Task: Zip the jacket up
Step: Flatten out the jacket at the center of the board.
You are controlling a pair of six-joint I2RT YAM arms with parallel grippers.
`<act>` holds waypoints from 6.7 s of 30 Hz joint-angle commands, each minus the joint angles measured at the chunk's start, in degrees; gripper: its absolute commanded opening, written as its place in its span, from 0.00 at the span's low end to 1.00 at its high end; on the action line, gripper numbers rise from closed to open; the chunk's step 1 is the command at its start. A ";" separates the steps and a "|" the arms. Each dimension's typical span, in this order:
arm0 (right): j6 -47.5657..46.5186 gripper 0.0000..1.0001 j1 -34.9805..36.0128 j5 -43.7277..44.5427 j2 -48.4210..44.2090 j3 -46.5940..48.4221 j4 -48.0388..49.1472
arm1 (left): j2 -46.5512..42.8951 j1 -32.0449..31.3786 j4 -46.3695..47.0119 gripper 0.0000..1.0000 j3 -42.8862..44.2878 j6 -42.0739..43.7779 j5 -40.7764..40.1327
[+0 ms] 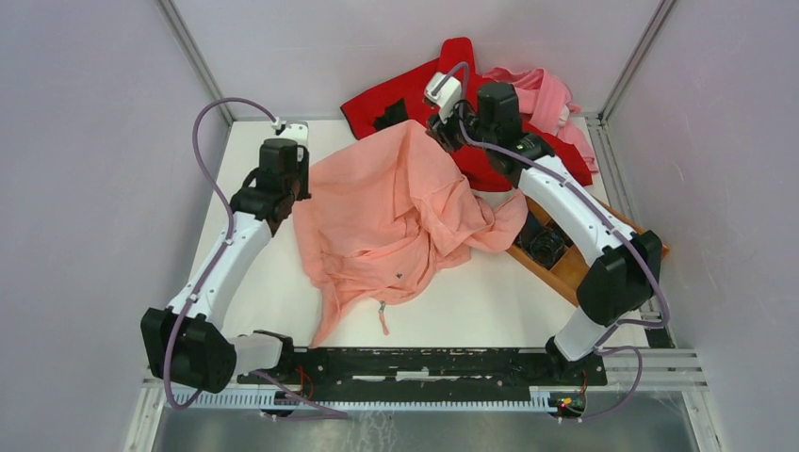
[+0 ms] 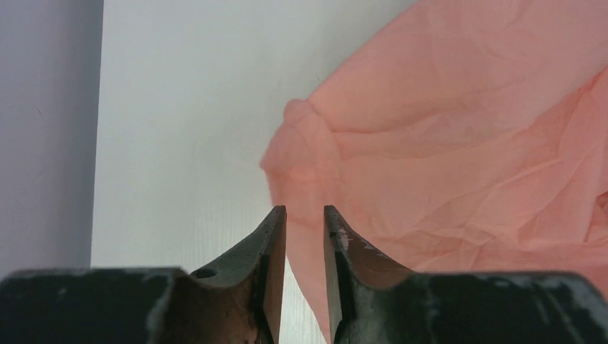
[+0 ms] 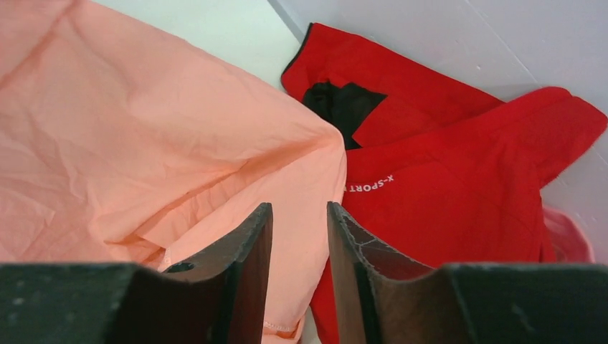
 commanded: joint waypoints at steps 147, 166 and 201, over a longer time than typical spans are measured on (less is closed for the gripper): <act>-16.81 0.00 -3.32 -9.15 -29.35 -21.42 -9.67 | -3.08 -2.24 33.18 0.84 5.25 -13.33 58.83; -16.40 0.00 -8.00 -15.80 -33.68 -21.50 -11.60 | 12.15 -15.08 20.21 0.97 15.05 48.79 69.15; -4.77 0.35 -13.15 -16.07 -30.97 -30.69 -0.02 | 28.16 -23.89 16.93 0.02 46.77 19.06 47.20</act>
